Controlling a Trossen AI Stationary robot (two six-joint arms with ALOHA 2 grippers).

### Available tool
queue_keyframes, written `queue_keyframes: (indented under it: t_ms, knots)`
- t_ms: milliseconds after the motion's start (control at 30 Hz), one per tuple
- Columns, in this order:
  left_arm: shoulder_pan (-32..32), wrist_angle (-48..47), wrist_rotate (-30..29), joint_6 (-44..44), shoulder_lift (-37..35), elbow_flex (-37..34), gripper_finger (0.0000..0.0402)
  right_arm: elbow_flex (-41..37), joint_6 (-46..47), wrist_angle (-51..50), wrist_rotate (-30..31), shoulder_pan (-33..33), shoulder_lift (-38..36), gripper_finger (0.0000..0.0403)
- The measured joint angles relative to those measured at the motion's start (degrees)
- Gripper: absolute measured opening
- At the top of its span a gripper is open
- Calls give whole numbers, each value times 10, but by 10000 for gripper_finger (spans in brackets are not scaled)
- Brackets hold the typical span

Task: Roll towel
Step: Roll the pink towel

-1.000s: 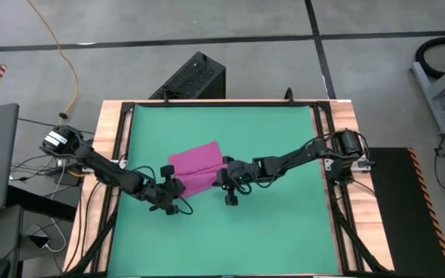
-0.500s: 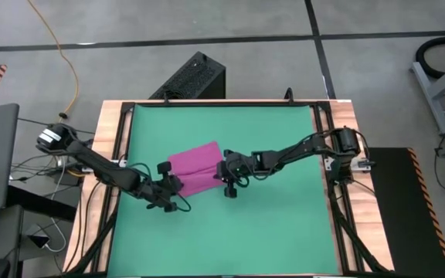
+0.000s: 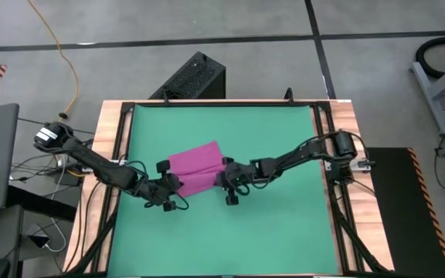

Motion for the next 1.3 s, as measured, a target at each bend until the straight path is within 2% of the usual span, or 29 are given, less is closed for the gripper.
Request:
queue_keyframes:
  t_ms: [267, 500, 700, 933, 1300]
  knots:
    - [0, -3, 0, 0, 0, 0, 0, 1, -13, -19, 0, -45, -1, 13]
    - [0, -1, 2, 7, 0, 0, 0, 1, -15, -14, -28, -69, 13, 13]
    - [0, 27, 1, 43, 1, 0, 0, 8, -12, 21, -44, -69, 52, 13]
    - [3, 59, -28, 83, 9, -1, 0, 19, -8, 23, -45, -64, 68, 13]
    - [9, 97, -58, 33, 64, -49, 0, 20, 3, 19, -46, -64, 65, 13]
